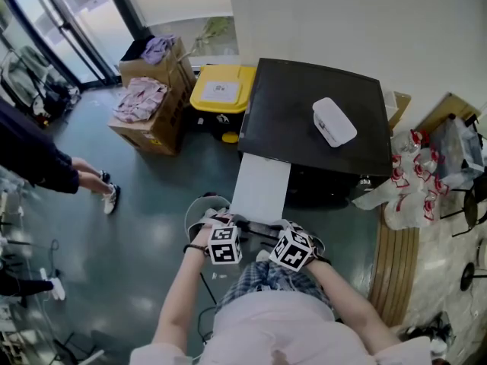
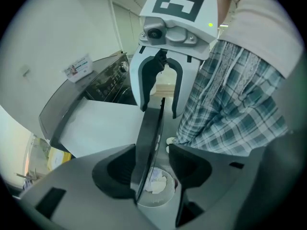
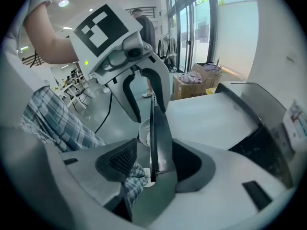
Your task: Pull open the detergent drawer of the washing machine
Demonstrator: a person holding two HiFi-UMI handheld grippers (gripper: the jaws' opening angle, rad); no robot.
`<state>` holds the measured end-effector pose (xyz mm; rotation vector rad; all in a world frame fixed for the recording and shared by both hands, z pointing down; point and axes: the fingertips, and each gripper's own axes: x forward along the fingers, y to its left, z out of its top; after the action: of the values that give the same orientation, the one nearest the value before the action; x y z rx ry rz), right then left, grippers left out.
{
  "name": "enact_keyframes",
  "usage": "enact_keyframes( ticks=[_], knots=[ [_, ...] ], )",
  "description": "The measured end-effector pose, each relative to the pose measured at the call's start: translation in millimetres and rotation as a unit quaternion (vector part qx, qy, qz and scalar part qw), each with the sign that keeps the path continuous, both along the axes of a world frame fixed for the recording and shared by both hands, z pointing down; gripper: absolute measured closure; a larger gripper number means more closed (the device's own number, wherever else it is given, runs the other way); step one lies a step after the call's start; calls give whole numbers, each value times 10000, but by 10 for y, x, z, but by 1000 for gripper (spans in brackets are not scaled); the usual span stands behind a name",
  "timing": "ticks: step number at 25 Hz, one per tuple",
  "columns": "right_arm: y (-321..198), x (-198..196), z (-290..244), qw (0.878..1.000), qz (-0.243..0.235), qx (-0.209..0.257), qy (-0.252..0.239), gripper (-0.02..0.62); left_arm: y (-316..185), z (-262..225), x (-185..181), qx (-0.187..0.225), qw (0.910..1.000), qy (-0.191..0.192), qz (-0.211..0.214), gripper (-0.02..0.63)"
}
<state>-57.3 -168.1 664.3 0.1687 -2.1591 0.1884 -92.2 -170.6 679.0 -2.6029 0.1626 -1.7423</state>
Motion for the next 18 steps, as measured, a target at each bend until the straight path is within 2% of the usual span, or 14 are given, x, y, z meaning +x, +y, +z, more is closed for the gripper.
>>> enact_keyframes(
  ticks=[4,8,12,15,18],
  knots=[
    [10,-7,-48,9997,0,-171,-164,258,2,-78,26,-145,9997,206,-63,308],
    [-39,24,-83,9993,118,-152,-325,252,-66,-177,70,-130,9985,499,-201,302],
    [-265,96,-373,9929,735,-38,-936,252,-320,-421,93,165,9941,913,-560,302],
    [-530,236,-663,9827,1226,237,-1367,253,-640,-659,101,557,9846,1284,-1052,304],
    [-850,435,-1035,9652,1763,667,-1812,262,-993,-948,129,1026,9683,1661,-1555,304]
  ],
)
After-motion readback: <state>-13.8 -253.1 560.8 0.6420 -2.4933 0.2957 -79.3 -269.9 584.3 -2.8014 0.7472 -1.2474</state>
